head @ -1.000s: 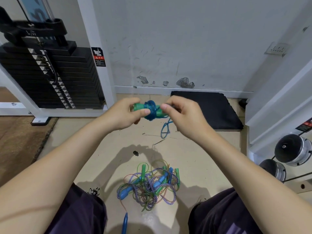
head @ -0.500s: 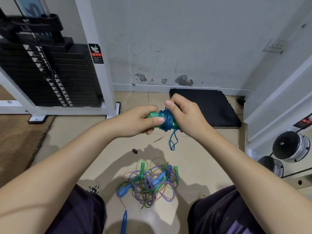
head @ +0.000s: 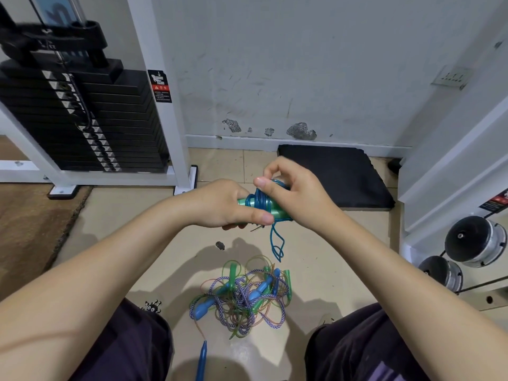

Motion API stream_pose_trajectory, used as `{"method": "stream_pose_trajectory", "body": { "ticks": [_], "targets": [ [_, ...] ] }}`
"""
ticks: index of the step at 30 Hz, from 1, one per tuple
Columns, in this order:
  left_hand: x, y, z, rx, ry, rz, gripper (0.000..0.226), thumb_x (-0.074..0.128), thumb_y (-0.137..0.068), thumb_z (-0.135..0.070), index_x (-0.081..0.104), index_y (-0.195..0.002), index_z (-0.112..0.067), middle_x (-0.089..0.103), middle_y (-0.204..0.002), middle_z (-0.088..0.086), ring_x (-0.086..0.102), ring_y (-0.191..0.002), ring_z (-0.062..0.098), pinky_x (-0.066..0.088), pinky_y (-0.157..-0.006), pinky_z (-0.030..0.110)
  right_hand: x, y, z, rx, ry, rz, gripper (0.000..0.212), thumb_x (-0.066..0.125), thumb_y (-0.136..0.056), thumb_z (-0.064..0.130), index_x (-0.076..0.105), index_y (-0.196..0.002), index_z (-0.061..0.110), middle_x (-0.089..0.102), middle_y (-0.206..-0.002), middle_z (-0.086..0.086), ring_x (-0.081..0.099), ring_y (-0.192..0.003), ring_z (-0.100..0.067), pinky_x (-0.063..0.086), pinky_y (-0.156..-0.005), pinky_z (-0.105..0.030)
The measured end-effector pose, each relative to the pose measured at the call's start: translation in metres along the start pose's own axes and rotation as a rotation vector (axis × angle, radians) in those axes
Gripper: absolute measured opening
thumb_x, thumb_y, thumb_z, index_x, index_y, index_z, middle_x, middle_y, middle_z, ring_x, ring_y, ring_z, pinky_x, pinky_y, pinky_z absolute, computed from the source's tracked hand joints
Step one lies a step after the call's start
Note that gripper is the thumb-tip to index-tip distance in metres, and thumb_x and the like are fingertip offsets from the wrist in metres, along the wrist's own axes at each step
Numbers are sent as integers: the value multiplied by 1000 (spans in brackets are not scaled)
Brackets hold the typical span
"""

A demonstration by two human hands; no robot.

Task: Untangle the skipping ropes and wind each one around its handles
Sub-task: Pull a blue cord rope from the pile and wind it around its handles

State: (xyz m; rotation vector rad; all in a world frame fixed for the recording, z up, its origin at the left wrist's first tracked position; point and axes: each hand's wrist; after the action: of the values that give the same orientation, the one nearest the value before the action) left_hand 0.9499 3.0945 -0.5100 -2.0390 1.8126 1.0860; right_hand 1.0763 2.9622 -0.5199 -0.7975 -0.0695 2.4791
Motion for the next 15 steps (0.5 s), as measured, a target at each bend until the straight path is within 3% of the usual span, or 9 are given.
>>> {"method": "stream_pose_trajectory", "body": {
  "ticks": [4, 7, 11, 13, 15],
  "targets": [
    [2, -2, 1, 10, -42, -23, 46, 73, -67, -63, 59, -58, -20, 57, -48, 0, 51, -48, 13, 43, -59, 27, -5, -1, -2, -2, -94, 39, 33, 73, -86, 29, 43, -78, 18, 45, -69, -6, 42, -63, -15, 40, -61, -36],
    [2, -4, 1, 36, -14, -47, 45, 75, -67, -60, 60, -60, -19, 56, -47, 1, 49, -46, 14, 42, -58, 27, -6, -2, -3, 40, -146, 60, 30, 72, -89, 26, 50, -76, 10, 50, -72, -3, 44, -66, -12, 39, -64, -31],
    [1, -3, -2, 43, 69, -83, 49, 71, -65, -63, 61, -63, -16, 54, -45, 0, 45, -42, 14, 41, -54, 27, -10, 0, -3, 172, -320, 152, 34, 68, -85, 39, 60, -88, 6, 64, -78, 0, 55, -72, -11, 43, -72, -28],
    [0, -1, -3, 63, 159, -122, 38, 72, -77, -52, 64, -61, -18, 52, -43, 0, 43, -42, 16, 39, -49, 25, -13, 1, -6, 222, -509, 207, 29, 71, -84, 33, 57, -91, 9, 65, -77, 1, 58, -68, -15, 47, -71, -27],
    [-4, -1, -4, 85, 288, -191, 35, 69, -83, -46, 63, -62, -19, 50, -43, 0, 40, -42, 16, 35, -43, 23, -14, 1, -6, 241, -686, 263, 16, 69, -86, 22, 58, -93, 14, 56, -72, -4, 49, -56, -18, 47, -65, -30]
  ]
}}
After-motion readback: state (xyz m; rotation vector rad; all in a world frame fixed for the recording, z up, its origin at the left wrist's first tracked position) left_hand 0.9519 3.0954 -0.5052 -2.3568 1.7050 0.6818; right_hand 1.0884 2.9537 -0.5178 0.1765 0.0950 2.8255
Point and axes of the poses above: each hand's wrist, its own y-axis away from the middle knuckle, its own x-axis out of the palm, z = x × y
